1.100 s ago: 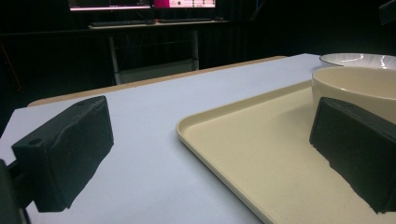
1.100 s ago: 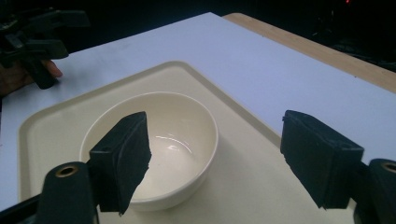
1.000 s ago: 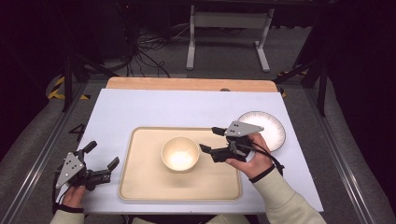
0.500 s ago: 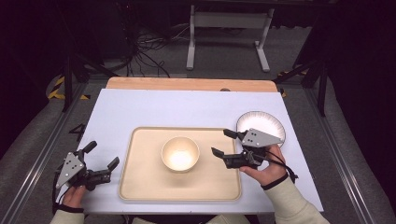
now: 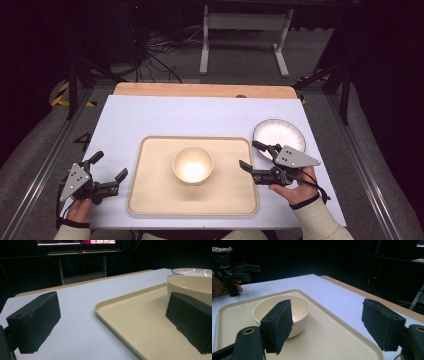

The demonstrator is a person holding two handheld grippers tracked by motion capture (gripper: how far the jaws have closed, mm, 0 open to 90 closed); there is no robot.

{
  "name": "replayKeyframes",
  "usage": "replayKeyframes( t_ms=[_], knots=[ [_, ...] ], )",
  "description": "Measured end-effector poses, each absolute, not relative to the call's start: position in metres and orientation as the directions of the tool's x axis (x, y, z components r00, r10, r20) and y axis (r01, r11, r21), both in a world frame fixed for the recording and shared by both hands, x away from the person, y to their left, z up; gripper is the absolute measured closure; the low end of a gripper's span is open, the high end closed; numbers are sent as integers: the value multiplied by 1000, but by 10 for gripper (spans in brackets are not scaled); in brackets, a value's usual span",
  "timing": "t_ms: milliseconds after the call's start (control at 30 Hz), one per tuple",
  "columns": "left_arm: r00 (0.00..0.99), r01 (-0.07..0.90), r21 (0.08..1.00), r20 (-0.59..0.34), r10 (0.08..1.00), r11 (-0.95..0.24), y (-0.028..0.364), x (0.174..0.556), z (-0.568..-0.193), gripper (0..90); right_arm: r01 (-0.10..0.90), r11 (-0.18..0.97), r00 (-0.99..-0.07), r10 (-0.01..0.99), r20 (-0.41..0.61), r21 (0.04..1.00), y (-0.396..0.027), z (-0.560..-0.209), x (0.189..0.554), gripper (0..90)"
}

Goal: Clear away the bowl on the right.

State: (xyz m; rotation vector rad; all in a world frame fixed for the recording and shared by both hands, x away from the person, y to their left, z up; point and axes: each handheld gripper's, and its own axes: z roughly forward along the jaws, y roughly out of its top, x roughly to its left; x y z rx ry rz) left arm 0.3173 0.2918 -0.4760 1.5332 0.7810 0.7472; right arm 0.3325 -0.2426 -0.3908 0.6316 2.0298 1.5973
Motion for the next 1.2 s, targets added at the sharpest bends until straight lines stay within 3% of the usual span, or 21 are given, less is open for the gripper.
replayKeyframes(
  t_ms=[300, 1200],
  knots=[
    [568, 63, 995, 26, 823, -75, 292, 317, -476, 2, -18, 153, -742, 661, -116, 988, -254, -414, 327, 258],
    [568, 62, 995, 27, 822, -76, 292, 317, -476, 1, 28, 189, -703, 702, -116, 982, -262, -460, 324, 271]
  ],
)
